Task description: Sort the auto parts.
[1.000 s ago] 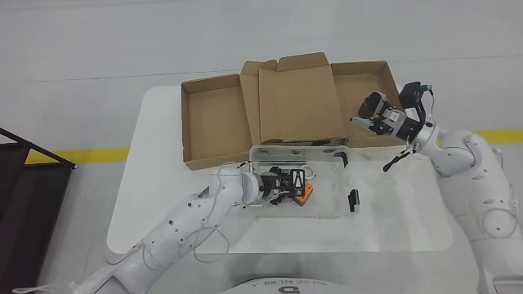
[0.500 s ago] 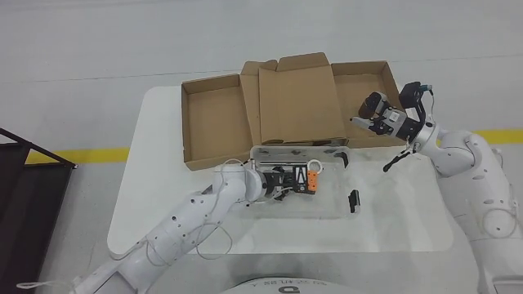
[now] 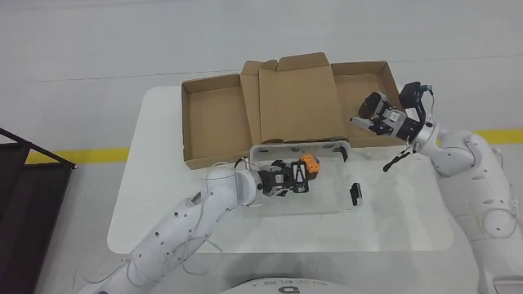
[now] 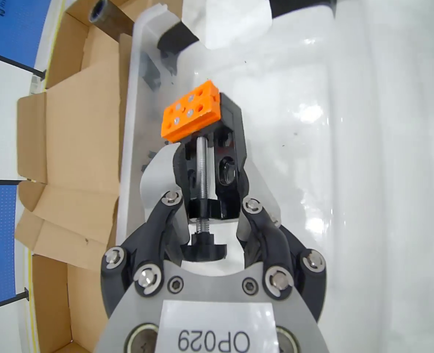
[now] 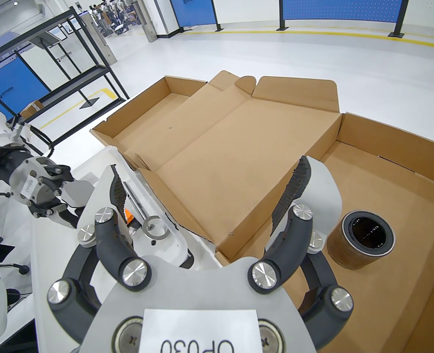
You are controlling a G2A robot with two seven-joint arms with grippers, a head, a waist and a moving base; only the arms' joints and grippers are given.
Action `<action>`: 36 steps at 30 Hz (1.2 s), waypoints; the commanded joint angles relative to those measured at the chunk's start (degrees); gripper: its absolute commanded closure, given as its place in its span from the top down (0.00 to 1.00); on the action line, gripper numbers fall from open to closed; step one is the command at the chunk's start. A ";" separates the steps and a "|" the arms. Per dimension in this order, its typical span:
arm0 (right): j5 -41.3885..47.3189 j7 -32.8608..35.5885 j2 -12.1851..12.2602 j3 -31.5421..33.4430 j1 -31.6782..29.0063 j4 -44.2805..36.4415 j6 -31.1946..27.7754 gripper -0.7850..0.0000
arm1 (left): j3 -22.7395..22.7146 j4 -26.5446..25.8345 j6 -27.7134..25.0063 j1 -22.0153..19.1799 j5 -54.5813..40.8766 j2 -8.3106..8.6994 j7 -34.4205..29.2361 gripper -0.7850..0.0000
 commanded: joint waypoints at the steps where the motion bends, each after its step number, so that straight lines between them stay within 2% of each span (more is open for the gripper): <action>1: 0.00 0.00 0.00 0.00 0.00 0.00 -0.14 1.00 | -1.54 -3.15 0.01 1.78 0.87 0.61 0.63 0.00; 4: 0.00 0.00 0.00 0.00 0.00 0.00 -0.14 1.00 | -3.97 -7.33 -0.71 4.46 1.93 1.55 1.43 0.00; 7: 0.00 0.00 0.00 0.00 0.00 0.00 -0.14 1.00 | -5.73 -9.15 -1.52 6.60 3.26 2.30 1.92 0.00; 13: 0.00 0.00 0.00 0.00 0.00 0.00 -0.14 1.00 | -5.50 -6.69 -1.76 7.13 4.49 2.55 1.80 0.00; 14: 0.00 0.00 0.00 0.00 0.00 0.00 -0.14 1.00 | -5.33 -6.13 -1.68 6.92 4.55 2.50 1.59 0.08; 15: 0.00 0.00 0.00 0.00 0.00 0.00 -0.14 1.00 | -5.02 -5.33 -1.33 6.52 4.48 2.39 1.31 0.23; 16: 0.00 0.00 0.00 0.00 0.00 0.00 -0.14 1.00 | -4.67 -3.97 -0.37 5.92 3.73 2.15 0.92 0.45; 17: 0.00 0.00 0.00 0.00 0.00 0.00 -0.14 1.00 | -4.45 -3.29 0.08 5.56 3.30 2.01 0.67 0.77; 18: 0.00 0.00 0.00 0.00 0.00 0.00 -0.14 1.00 | -3.97 -2.03 1.06 4.66 2.52 1.69 0.12 0.89; 20: 0.00 0.00 0.00 0.00 0.00 0.00 -0.14 1.00 | -3.23 -0.40 2.25 3.51 1.50 1.25 -0.54 0.96; 24: 0.00 0.00 0.00 0.00 0.00 0.00 -0.14 1.00 | -1.05 3.50 4.99 0.46 -0.69 0.05 -2.13 0.85; 29: 0.00 0.00 0.00 0.00 0.00 0.00 -0.14 1.00 | 1.32 7.55 5.78 -2.59 -3.75 -1.25 -4.39 0.64; 34: 0.00 0.00 0.00 0.00 0.00 0.00 -0.14 1.00 | 2.52 10.35 5.55 -4.61 -7.41 -2.17 -6.55 0.50; 36: 0.00 0.00 0.00 0.00 0.00 0.00 -0.14 1.00 | 2.80 11.18 5.42 -5.27 -8.43 -2.44 -7.21 0.49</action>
